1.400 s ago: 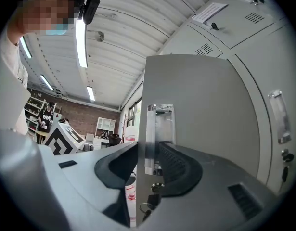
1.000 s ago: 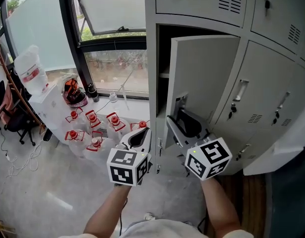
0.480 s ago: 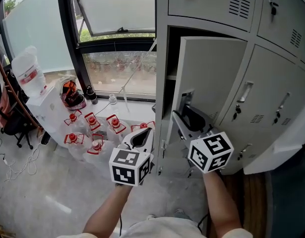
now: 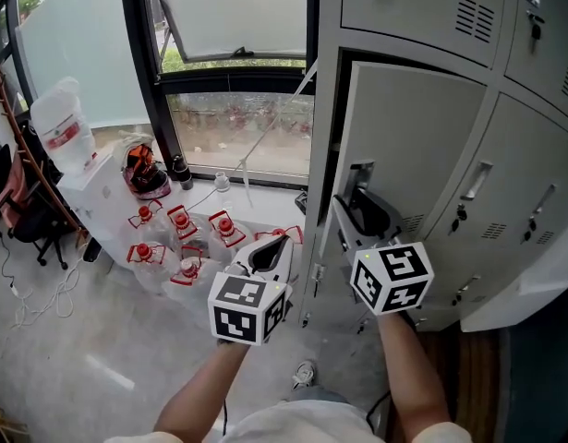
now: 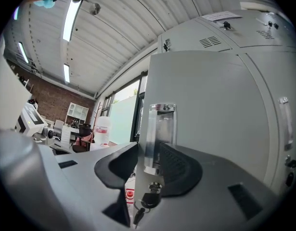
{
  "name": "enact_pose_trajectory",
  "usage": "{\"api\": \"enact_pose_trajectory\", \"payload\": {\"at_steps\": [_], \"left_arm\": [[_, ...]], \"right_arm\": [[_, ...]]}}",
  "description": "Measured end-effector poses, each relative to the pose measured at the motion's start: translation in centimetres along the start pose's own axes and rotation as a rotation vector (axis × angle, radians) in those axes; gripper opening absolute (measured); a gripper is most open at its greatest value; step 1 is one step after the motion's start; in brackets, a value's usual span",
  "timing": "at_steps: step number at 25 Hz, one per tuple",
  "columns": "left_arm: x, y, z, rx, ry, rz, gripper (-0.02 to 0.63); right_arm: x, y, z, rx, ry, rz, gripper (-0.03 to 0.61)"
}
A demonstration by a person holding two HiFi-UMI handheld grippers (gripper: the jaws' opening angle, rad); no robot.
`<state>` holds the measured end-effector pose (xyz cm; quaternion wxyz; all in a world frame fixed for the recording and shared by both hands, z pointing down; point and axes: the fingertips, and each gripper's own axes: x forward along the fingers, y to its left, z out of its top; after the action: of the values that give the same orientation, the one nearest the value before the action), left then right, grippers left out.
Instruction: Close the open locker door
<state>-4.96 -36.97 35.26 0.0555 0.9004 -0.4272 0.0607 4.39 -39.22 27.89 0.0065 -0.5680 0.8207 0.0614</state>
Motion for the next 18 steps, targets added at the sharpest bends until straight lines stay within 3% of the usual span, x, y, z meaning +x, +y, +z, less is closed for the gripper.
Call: {"api": "enact_pose_trajectory", "payload": {"at_steps": [18], "left_arm": [[2.4, 5.3, 0.8, -0.011, 0.002, 0.058, 0.006]], "right_arm": [[6.6, -2.8, -0.7, -0.066, 0.037, -0.131, 0.104]]}}
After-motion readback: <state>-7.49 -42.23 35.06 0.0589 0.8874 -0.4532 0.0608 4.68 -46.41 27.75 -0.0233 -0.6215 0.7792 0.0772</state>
